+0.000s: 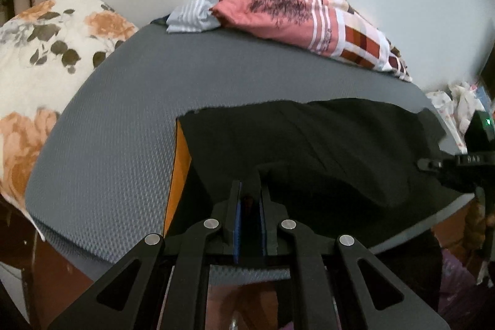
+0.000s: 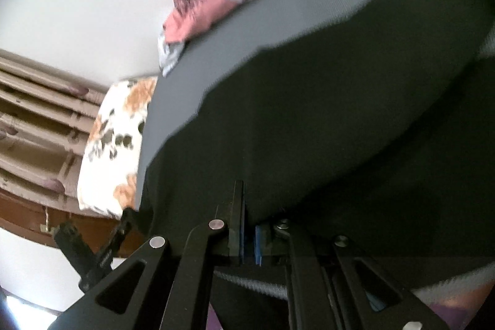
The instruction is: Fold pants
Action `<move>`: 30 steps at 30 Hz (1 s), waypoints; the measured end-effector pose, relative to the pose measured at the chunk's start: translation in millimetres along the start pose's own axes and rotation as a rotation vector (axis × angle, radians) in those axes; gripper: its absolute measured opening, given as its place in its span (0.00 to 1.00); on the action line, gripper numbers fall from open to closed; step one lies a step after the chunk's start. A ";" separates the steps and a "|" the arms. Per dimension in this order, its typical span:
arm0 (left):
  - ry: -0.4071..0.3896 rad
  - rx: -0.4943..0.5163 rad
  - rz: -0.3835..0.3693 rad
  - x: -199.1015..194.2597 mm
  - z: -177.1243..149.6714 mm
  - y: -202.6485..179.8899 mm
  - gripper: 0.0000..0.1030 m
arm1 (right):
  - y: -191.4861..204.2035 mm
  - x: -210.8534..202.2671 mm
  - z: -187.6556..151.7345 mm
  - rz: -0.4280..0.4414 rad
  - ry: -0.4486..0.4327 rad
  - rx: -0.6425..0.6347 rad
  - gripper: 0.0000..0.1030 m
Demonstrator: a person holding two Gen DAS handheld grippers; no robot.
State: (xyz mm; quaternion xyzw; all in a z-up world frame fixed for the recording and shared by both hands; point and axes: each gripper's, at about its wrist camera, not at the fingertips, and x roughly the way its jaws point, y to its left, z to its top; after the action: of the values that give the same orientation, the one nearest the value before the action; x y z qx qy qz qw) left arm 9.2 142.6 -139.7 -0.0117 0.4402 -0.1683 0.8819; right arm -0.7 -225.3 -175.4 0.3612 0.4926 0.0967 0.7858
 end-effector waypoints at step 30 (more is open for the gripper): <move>-0.136 0.187 0.164 -35.7 -0.8 -58.8 0.72 | -24.4 36.1 -42.0 0.027 0.104 0.044 0.06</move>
State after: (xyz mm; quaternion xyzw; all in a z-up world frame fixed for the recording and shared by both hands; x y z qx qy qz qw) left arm -28.1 98.3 -102.7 0.0953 0.3612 -0.1348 0.9178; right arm -23.2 -204.7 -227.6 0.3793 0.5300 0.1151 0.7497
